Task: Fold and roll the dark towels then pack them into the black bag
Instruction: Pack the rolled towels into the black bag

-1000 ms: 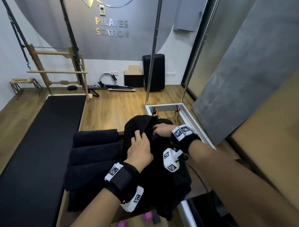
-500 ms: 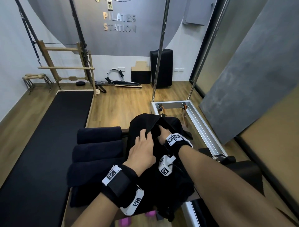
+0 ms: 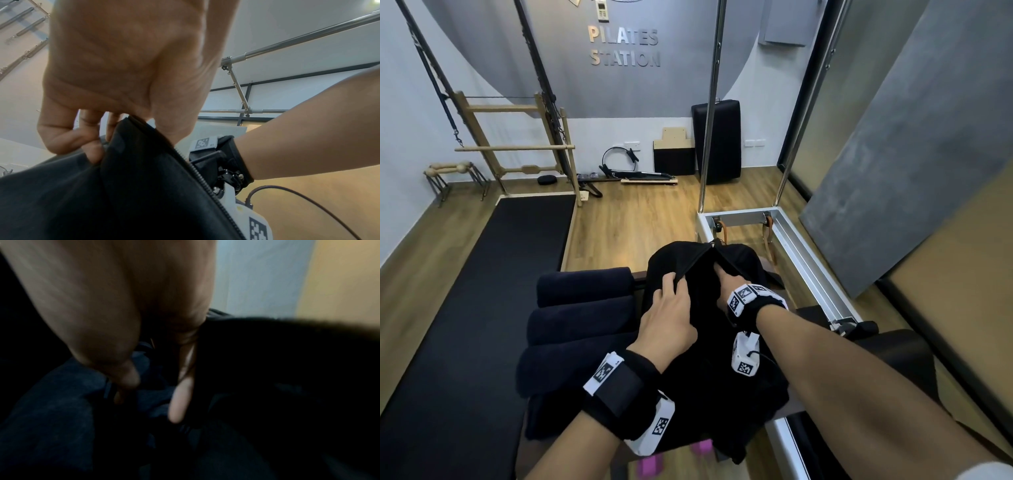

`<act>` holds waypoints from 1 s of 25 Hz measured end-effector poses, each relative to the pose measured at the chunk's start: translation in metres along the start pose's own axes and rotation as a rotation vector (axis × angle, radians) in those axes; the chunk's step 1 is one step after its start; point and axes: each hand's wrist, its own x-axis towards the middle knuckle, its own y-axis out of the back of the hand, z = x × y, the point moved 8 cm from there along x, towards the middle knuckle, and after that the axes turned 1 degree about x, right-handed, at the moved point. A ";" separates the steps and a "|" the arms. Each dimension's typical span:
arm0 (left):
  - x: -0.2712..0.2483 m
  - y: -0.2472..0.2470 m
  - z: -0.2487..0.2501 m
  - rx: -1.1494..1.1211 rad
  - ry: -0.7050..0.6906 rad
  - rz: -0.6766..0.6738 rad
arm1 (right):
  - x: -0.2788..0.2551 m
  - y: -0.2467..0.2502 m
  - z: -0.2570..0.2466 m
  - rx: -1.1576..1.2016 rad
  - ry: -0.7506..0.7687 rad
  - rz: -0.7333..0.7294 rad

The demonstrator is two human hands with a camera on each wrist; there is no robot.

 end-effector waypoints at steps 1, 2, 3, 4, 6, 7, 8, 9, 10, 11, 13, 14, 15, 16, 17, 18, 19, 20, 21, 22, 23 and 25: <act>0.000 0.000 0.000 -0.005 -0.008 0.001 | 0.000 0.002 -0.004 0.035 0.011 0.046; 0.000 -0.001 0.001 -0.012 -0.013 0.001 | -0.001 0.002 -0.009 0.087 0.022 0.071; 0.000 -0.002 0.001 -0.020 -0.015 0.000 | 0.000 -0.001 -0.012 0.139 0.027 0.066; 0.000 -0.003 0.001 -0.029 -0.017 -0.004 | -0.001 -0.008 -0.012 0.175 0.018 0.040; -0.002 -0.005 0.001 -0.042 -0.024 -0.009 | -0.001 -0.023 -0.003 0.216 -0.035 -0.014; -0.002 -0.005 0.000 -0.046 -0.030 -0.009 | -0.002 -0.027 0.003 0.219 -0.067 -0.020; -0.003 -0.006 0.000 -0.050 -0.036 -0.007 | -0.004 -0.030 0.008 0.207 -0.096 -0.017; -0.003 -0.005 -0.001 -0.053 -0.042 -0.002 | -0.005 -0.031 0.012 0.189 -0.116 -0.011; -0.003 -0.005 -0.001 -0.057 -0.048 0.003 | -0.006 -0.032 0.013 0.178 -0.133 -0.002; -0.003 -0.004 -0.001 -0.060 -0.055 0.008 | -0.006 -0.030 0.014 0.187 -0.151 0.016; -0.004 -0.003 -0.001 -0.063 -0.068 0.018 | -0.010 -0.025 0.014 0.239 -0.221 0.065; -0.004 -0.004 -0.002 -0.067 -0.068 0.018 | -0.013 -0.023 0.012 0.236 -0.253 0.082; -0.004 -0.004 -0.003 -0.073 -0.063 0.014 | -0.016 -0.021 0.010 0.204 -0.265 0.084; -0.004 -0.003 -0.004 -0.082 -0.060 0.012 | -0.018 -0.018 0.006 0.163 -0.261 0.077; -0.004 -0.002 -0.005 -0.091 -0.063 0.014 | -0.022 -0.014 -0.001 0.121 -0.246 0.070; -0.006 0.000 -0.006 -0.103 -0.076 0.021 | -0.025 -0.006 -0.009 0.076 -0.221 0.070; -0.007 0.001 -0.004 -0.121 -0.094 0.033 | -0.030 0.008 -0.019 0.027 -0.185 0.085; -0.011 0.004 -0.004 -0.158 -0.113 0.055 | -0.034 0.025 -0.034 -0.026 -0.137 0.127; -0.015 0.007 -0.006 -0.217 -0.131 0.089 | -0.040 0.046 -0.052 -0.061 -0.080 0.194; -0.021 0.010 -0.010 -0.304 -0.144 0.147 | -0.047 0.067 -0.072 -0.057 -0.011 0.276; -0.028 0.016 -0.017 -0.408 -0.143 0.236 | -0.055 0.086 -0.092 -0.016 0.062 0.360; -0.047 0.029 -0.044 -0.602 -0.076 0.490 | -0.075 0.109 -0.131 0.156 0.213 0.463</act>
